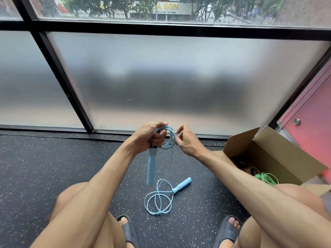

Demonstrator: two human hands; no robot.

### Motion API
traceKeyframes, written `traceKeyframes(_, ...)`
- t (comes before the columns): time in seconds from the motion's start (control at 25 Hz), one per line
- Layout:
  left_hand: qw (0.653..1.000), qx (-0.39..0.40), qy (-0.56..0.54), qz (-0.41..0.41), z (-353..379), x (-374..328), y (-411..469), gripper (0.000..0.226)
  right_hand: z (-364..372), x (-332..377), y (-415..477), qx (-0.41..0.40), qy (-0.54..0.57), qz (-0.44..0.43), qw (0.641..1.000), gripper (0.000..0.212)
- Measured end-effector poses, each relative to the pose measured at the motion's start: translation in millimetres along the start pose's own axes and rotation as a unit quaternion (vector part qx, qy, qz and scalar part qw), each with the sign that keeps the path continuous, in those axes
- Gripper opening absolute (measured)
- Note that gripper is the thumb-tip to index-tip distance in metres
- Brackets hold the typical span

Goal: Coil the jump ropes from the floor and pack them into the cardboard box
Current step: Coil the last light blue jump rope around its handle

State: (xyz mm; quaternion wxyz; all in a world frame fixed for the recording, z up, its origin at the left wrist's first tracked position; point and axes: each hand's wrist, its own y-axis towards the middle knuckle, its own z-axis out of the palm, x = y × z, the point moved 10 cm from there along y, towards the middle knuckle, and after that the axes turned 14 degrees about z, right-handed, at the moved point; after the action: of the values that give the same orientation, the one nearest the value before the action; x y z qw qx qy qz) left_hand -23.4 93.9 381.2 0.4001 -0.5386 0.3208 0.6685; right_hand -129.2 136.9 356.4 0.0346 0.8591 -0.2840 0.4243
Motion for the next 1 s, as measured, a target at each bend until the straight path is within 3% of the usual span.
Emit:
traceKeyframes(0.12, 0.999, 0.02, -0.041, 0.005, 2.2, -3.3, -1.0, 0.045, 4.6, 7.4, 0.4, 0.035, -0.003, -0.021, 0.999, 0.004)
traceKeyframes(0.2, 0.997, 0.008, -0.074, 0.033, 0.0, -11.5, 1.9, 0.047, 15.7, 8.7, -1.8, 0.074, 0.008, -0.016, 0.997, 0.013)
traceKeyframes(0.4, 0.97, -0.143, -0.137, 0.14, -33.2, -25.2, 11.6, 0.038, 38.2, -4.4, -14.4, 0.19, 0.076, 0.071, 0.976, 0.012)
traceKeyframes(0.64, 0.919, -0.32, 0.0, 0.232, -76.3, -36.6, -2.5, 0.034, 39.9, -12.2, -26.6, 0.238, 0.063, 0.088, 0.965, 0.012)
traceKeyframes(0.8, 0.866, -0.411, 0.077, 0.274, -96.2, -48.6, -14.4, 0.031, 37.6, -26.2, -35.1, 0.253, -0.033, 0.081, 0.964, 0.011)
traceKeyframes(1.0, 0.844, -0.396, 0.266, 0.245, -95.1, -55.1, -11.3, 0.032, 20.2, -11.3, -37.3, 0.211, -0.032, 0.015, 0.977, 0.012)
